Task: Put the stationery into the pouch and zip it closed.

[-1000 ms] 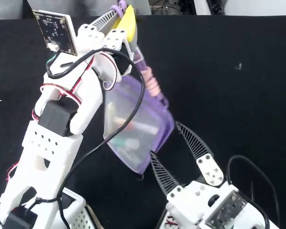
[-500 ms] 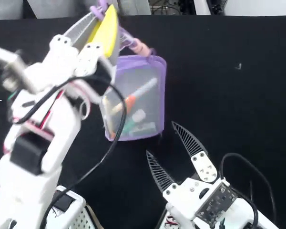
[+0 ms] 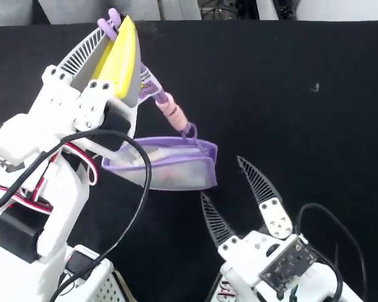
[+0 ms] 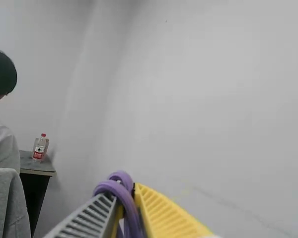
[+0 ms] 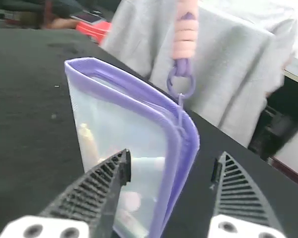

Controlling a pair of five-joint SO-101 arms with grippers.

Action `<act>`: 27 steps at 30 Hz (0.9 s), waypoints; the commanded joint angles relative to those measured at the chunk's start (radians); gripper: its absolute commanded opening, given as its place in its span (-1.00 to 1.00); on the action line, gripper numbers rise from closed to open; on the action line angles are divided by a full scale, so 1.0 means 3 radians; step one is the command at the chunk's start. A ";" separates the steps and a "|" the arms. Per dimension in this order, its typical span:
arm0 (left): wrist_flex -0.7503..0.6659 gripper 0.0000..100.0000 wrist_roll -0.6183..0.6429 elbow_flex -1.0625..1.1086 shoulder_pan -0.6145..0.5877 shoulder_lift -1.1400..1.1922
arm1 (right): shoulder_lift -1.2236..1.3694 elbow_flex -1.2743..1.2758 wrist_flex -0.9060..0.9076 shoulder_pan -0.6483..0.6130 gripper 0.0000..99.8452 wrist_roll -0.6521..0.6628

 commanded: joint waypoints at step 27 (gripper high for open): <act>0.0107 -0.94 0.0015 -0.0013 0.0038 -0.0358 | -0.0340 0.0852 -0.1002 0.0435 -0.46 0.0404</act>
